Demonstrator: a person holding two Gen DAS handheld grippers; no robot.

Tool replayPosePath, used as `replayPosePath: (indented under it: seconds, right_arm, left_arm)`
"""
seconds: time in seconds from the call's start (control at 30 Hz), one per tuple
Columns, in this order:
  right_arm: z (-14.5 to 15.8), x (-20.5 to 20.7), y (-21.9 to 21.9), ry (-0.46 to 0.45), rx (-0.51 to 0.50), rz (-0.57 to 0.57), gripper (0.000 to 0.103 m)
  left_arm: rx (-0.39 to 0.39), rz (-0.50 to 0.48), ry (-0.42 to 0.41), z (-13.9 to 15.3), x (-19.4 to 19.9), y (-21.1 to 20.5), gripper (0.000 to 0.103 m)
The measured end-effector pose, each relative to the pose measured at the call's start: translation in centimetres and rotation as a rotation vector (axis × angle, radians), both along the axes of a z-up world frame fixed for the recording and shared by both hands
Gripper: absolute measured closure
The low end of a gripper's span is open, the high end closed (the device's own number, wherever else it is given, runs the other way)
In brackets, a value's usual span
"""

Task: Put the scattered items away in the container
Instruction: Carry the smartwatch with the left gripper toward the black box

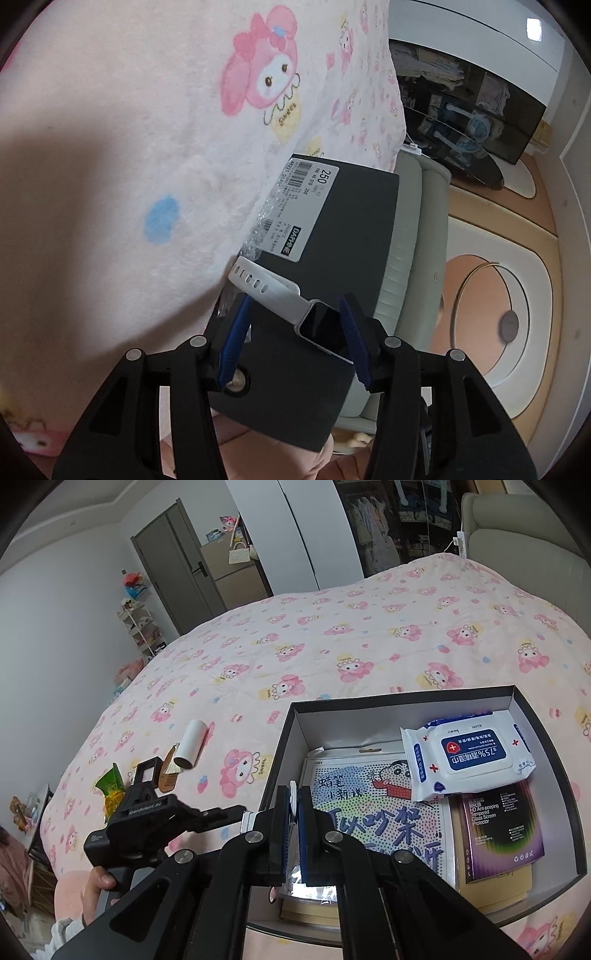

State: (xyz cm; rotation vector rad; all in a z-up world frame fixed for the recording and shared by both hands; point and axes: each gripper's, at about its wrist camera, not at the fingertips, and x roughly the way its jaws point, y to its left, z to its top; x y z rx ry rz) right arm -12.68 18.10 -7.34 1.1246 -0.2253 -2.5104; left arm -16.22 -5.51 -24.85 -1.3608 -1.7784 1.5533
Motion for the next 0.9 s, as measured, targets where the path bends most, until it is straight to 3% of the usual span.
replayPosePath:
  seconds: [0.1, 0.27, 0.37, 0.5, 0.6, 0.9]
  right_arm:
    - [-0.2, -0.1, 0.0, -0.007, 0.010, -0.007, 0.101]
    - [-0.1, -0.1, 0.1, -0.007, -0.003, -0.007, 0.101]
    - [0.1, 0.2, -0.3, 0.010, 0.022, -0.002, 0.101]
    - [-0.1, 0.1, -0.4, 0.015, 0.040, -0.006, 0.101]
    - [-0.3, -0.1, -0.1, 0.006, 0.036, -0.016, 0.101]
    - [-0.7, -0.3, -0.3, 0.004, 0.056, -0.028, 0.100]
  left_arm:
    - [0.005, 0.005, 0.018, 0.3, -0.3, 0.0, 0.061]
    - [-0.001, -0.006, -0.027, -0.4, -0.2, 0.3, 0.059]
    - [-0.084, 0.022, -0.061, -0.4, -0.5, 0.1, 0.059]
    - [-0.292, 0.002, -0.008, 1.7, -1.5, 0.8, 0.065]
    - [-0.389, -0.023, 0.022, 2.7, -2.0, 1.8, 0.069]
    - [-0.477, -0.039, 0.065, 3.2, -1.4, 1.4, 0.070]
